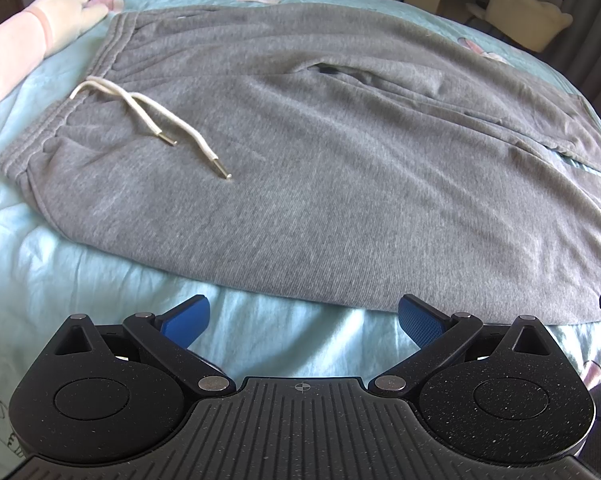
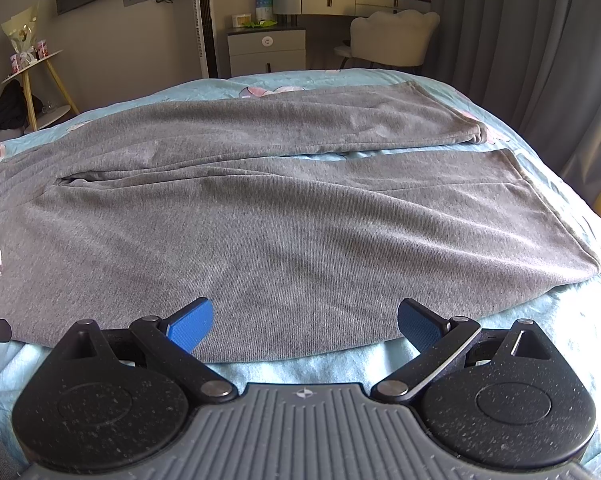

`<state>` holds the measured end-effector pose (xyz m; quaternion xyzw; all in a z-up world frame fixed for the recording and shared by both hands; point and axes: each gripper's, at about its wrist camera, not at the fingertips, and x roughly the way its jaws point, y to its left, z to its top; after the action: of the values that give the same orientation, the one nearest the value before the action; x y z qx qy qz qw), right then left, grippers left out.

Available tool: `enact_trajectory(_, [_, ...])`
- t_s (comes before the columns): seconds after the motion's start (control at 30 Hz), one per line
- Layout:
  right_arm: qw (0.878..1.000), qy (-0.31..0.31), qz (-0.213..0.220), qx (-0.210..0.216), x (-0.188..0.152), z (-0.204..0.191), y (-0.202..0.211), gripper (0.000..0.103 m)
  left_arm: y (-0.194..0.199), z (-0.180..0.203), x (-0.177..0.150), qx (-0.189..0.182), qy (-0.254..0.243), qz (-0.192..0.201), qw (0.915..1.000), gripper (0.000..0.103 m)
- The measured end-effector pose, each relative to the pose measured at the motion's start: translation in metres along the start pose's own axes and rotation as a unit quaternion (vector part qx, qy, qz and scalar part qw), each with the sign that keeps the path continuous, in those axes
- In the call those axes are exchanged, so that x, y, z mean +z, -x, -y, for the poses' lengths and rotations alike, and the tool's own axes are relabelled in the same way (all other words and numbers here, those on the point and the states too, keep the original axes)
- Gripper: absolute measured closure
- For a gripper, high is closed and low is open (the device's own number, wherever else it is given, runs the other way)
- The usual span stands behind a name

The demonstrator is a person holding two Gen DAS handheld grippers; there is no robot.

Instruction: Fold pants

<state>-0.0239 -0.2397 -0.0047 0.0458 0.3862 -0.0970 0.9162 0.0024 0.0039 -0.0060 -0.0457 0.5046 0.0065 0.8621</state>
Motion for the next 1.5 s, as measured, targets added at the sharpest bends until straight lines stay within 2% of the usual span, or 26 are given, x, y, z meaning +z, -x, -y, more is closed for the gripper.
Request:
enact_trajectory(0.9, [0.999, -0.027, -0.026, 0.021, 0.003, 0.007, -0.009, 0.004, -0.003, 0.003, 0.003, 0.003, -0.007, -0.015, 0.9999, 0.0])
enact_trajectory(1.17, [0.994, -0.083, -0.059, 0.043, 0.014, 0.029, -0.028, 0.004, -0.007, 0.003, 0.006, -0.002, -0.011, -0.026, 0.9996, 0.0])
enact_trajectory(1.27, [0.992, -0.104, -0.062, 0.019, 0.026, 0.044, -0.043, 0.004, -0.008, -0.001, 0.012, -0.006, 0.003, -0.035, 0.9994, 0.0])
enact_trajectory(1.37, [0.992, -0.097, -0.077, -0.017, 0.038, 0.055, -0.069, 0.004, -0.009, 0.0, 0.026, -0.001, 0.011, -0.028, 0.9995, 0.0])
enact_trajectory(1.5, [0.987, -0.098, -0.123, -0.027, 0.043, 0.065, -0.104, 0.004, -0.011, 0.007, 0.063, 0.023, 0.026, 0.021, 0.9992, 0.0])
